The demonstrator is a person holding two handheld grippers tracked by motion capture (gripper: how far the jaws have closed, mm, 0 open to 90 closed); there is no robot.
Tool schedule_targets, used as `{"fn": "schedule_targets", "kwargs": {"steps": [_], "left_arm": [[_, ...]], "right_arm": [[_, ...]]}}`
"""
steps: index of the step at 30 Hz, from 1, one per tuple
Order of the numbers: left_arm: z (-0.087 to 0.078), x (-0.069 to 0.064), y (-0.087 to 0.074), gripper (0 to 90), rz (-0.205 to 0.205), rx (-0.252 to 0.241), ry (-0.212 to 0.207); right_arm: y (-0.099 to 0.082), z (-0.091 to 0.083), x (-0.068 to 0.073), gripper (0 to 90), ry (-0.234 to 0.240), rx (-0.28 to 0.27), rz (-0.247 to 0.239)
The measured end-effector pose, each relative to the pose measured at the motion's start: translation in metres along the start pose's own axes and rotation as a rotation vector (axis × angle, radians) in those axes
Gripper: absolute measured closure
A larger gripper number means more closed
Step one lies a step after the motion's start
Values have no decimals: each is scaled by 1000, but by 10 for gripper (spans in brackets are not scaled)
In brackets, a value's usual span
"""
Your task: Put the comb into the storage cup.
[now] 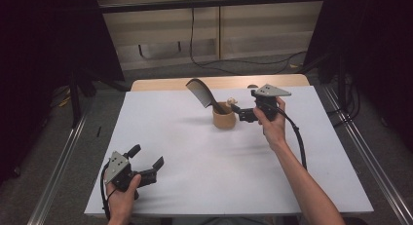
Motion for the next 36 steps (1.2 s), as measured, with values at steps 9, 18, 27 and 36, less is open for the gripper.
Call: {"fn": "schedule_targets", "kwargs": {"steps": [9,18,27,36], "left_arm": [[0,0,0,36,1,3,1],[-1,0,0,36,1,-1,6],[0,0,0,32,1,0,11],[-2,3,0,29,4,-1,36]], "right_arm": [[0,-13,-8,14,-41,-1,-10],[-8,-26,-12,21,-104,-15,-20],[-19,-41,-20,0,-164,-34,-9],[-24,-58,-19,0,-200,-64,-14]]}}
Point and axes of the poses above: each handheld gripper's, and its own axes: z roughly forward along the jaws, y roughly out of its top, x roughly to its left, the point moved 9 cm from there along z, roughly forward along the jaws, and after that the axes turned 8 degrees about -y, right-handed, at the moved point
